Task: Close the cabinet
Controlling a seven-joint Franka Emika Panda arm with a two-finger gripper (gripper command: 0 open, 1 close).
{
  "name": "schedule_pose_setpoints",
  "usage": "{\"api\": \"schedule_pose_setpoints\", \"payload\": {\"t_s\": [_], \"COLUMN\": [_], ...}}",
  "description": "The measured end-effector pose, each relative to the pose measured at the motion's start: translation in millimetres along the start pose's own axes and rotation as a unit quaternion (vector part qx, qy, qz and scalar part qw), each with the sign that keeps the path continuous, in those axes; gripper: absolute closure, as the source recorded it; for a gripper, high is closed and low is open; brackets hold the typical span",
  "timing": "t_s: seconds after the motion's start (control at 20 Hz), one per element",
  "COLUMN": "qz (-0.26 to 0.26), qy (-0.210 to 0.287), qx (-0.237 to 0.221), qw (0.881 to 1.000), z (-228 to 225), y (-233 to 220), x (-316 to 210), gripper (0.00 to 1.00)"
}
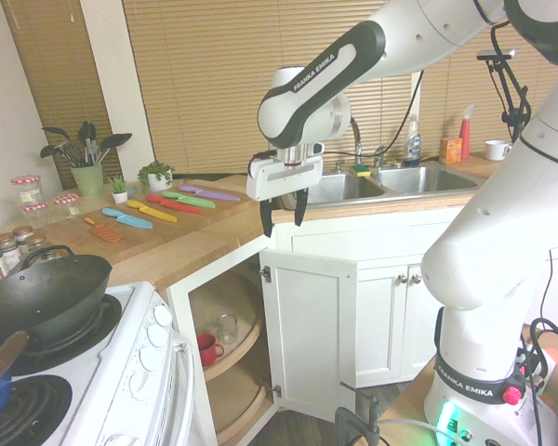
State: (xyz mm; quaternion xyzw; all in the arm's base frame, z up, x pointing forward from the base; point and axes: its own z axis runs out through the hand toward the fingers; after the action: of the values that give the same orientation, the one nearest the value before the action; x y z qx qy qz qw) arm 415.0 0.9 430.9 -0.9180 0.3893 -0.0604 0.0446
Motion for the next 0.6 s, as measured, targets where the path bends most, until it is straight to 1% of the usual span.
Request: {"api": "schedule_pose_setpoints", "payload": {"t_s": [0.1, 0.15, 0.3, 0.35, 0.5, 0.6], "qz": [-0.001, -0.004, -0.002, 0.004, 0.021, 0.028], "qy": [-0.003, 0.002, 0.013, 0.012, 0.007, 0.001], "qx": [-0.006, -0.016, -0.039, -0.041, -0.042, -0.04], "qw": [1.0, 1.0, 0.999, 0.999, 0.999, 0.999], "z": [2.0, 6.4, 38.8, 55.0, 130.4, 162.4], "y": [0.9, 0.7, 2.6, 3.1, 13.5, 15.4], "x": [-0.3, 0.0, 11.0, 13.1, -13.3, -19.4], "gripper": [0.0, 0.0, 0.0, 0.0, 0.0, 0.0]}}
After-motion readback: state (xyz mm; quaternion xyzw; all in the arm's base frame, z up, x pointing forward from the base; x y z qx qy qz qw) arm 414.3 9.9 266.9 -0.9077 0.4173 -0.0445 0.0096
